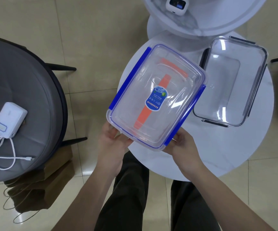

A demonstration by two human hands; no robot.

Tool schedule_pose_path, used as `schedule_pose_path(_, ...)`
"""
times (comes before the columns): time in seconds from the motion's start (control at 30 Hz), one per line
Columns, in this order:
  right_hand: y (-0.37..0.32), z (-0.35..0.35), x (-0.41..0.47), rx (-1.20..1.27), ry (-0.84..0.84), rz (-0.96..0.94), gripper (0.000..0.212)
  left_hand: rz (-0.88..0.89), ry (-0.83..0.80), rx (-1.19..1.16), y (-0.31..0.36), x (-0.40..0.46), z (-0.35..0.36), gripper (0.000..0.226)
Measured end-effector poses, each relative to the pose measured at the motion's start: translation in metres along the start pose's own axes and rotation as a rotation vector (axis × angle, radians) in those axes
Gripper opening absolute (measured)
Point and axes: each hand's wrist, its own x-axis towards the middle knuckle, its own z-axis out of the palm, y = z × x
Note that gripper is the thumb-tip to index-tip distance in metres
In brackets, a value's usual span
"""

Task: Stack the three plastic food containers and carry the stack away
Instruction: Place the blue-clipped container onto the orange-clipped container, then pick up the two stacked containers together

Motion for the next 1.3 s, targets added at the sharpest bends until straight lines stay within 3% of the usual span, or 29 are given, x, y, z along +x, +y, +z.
schedule_pose_path(0.17,-0.01,0.002,-0.013,0.028,-0.044,-0.05,0.039,0.024,0.028,0.015,0.019,-0.008,-0.005,0.047)
schedule_pose_path(0.33,-0.028,-0.004,-0.024,-0.059,-0.055,-0.121,0.04,0.089,0.05,0.092,0.047,-0.021,-0.001,0.055)
schedule_pose_path(0.5,-0.057,-0.028,-0.023,0.149,0.006,-0.219,0.021,0.142,0.045,0.168,0.071,-0.03,0.008,0.053)
schedule_pose_path(0.6,-0.064,-0.034,-0.015,0.285,0.05,-0.23,0.01,0.111,0.084,0.196,0.067,-0.018,0.012,0.036)
schedule_pose_path(0.8,-0.061,-0.042,0.01,0.386,0.009,-0.216,0.015,0.087,0.092,0.22,0.04,0.023,0.02,0.043)
schedule_pose_path(0.97,-0.029,-0.048,0.025,0.339,0.047,-0.173,0.012,-0.03,0.048,0.225,0.023,0.031,0.023,0.037)
schedule_pose_path(1.07,-0.016,-0.052,0.028,0.248,0.095,-0.174,0.014,-0.134,0.075,0.045,0.035,0.047,0.017,0.022)
schedule_pose_path(1.17,-0.003,-0.057,0.029,0.204,0.14,-0.165,0.018,-0.098,0.145,-0.114,0.084,0.099,0.031,0.053)
schedule_pose_path(1.3,0.0,-0.059,0.03,0.234,0.123,-0.131,0.017,-0.091,0.152,0.177,0.11,0.147,0.053,0.089)
